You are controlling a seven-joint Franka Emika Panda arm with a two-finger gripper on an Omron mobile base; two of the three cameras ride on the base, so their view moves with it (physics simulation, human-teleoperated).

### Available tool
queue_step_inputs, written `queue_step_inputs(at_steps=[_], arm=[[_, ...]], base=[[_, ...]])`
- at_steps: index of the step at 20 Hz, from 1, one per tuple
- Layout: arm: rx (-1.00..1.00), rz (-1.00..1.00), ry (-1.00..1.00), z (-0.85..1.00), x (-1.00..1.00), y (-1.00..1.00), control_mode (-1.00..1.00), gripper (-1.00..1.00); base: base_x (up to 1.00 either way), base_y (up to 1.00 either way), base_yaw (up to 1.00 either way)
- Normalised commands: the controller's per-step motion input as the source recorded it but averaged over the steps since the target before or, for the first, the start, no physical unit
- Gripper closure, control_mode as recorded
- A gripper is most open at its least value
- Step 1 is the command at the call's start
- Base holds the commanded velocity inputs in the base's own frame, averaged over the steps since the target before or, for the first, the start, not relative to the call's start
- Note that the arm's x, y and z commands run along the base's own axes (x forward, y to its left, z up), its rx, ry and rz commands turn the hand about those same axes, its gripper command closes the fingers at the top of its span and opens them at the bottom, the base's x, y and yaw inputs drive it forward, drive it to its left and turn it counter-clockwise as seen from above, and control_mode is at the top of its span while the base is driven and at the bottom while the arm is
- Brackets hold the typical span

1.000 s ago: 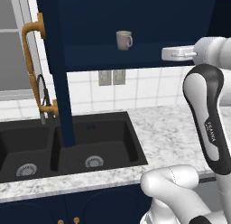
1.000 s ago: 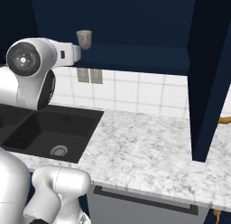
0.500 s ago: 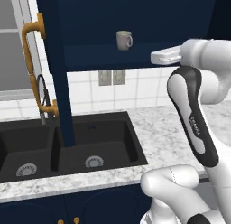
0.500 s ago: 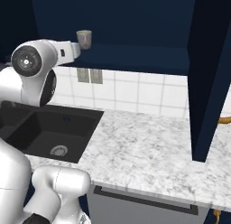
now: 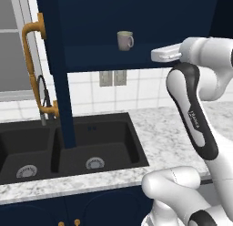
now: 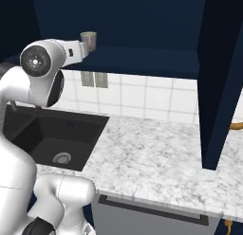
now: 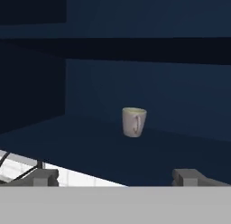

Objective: Gather all objects into one cabinet and sort the glasses and bowls to opposite sides.

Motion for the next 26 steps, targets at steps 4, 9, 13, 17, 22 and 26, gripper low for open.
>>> queue_step_inputs(at_steps=[4, 9, 13, 17, 22, 26], arm=[[0.0, 0.0, -0.04, 0.0, 0.32, -0.06, -1.0, -1.0], [0.0, 0.0, 0.0, 0.0, 0.35, 0.0, -1.0, -1.0], [0.0, 0.0, 0.0, 0.0, 0.47, 0.0, -1.0, -1.0], [0.0, 0.0, 0.0, 0.0, 0.53, -0.02, -1.0, -1.0], [0.0, 0.01, 0.0, 0.0, 0.49, -0.06, -1.0, -1.0], [0.0, 0.01, 0.01, -0.02, 0.51, -0.02, -1.0, -1.0]], base=[[0.0, 0.0, 0.0], [0.0, 0.0, 0.0], [0.0, 0.0, 0.0], [0.0, 0.0, 0.0], [0.0, 0.0, 0.0], [0.0, 0.0, 0.0]])
